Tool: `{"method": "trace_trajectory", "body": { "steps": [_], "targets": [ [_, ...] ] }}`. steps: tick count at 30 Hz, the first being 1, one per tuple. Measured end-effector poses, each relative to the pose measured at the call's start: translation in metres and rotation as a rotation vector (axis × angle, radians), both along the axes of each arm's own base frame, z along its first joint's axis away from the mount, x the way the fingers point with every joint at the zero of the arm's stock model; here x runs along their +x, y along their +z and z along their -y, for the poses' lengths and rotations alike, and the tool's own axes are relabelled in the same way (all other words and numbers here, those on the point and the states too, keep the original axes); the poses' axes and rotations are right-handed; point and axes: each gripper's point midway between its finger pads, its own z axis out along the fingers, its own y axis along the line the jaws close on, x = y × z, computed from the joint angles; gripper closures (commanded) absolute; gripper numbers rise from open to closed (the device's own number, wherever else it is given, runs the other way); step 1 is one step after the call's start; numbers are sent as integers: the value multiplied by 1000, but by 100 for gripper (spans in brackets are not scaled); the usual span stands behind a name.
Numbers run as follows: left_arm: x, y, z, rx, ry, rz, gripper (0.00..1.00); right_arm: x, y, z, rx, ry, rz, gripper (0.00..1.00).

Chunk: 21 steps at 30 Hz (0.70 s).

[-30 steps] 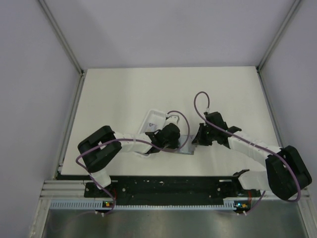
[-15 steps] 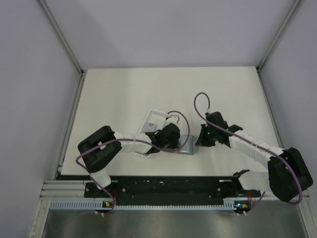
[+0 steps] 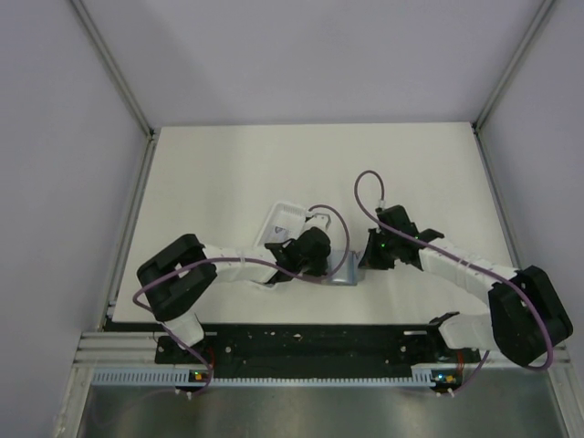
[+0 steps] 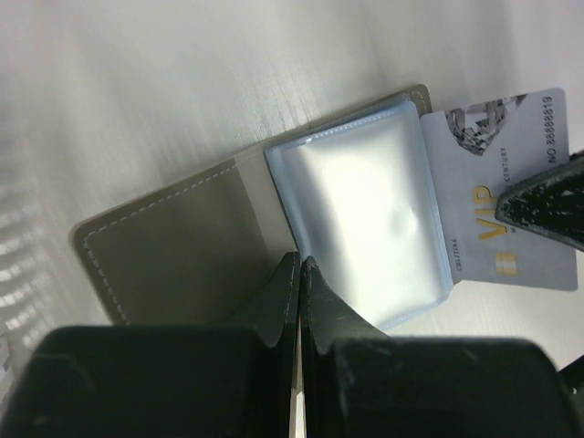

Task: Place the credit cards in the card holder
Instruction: Insert the credit card into the card holder.

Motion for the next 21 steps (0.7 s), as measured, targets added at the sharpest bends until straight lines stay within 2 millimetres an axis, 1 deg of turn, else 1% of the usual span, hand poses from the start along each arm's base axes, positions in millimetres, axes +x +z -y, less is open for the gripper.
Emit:
{"method": "trace_trajectory", "body": {
  "steps": [3,6,10,13,15,17,21],
  "targets": [
    [-3,7,-3,7,-18,3,100,1,-1,-1,0,-1,2,100],
    [-4,21,0,-17,-42,21,100,3,-1,-1,3,-1,6,100],
    [-11,33,15,-57,-108,40,100,4,-2,-2,5,-1,10,100],
    [-18,39,36,-74,-169,51,100,5,-2,-3,8,0,13,100],
    [-20,38,50,-81,-202,54,100,6,-1,-3,9,0,14,100],
    [-23,33,57,-78,-220,48,100,6,-1,-3,9,0,14,100],
    [-25,17,58,-48,-228,33,100,6,-2,-3,10,-1,17,100]
  ]
}}
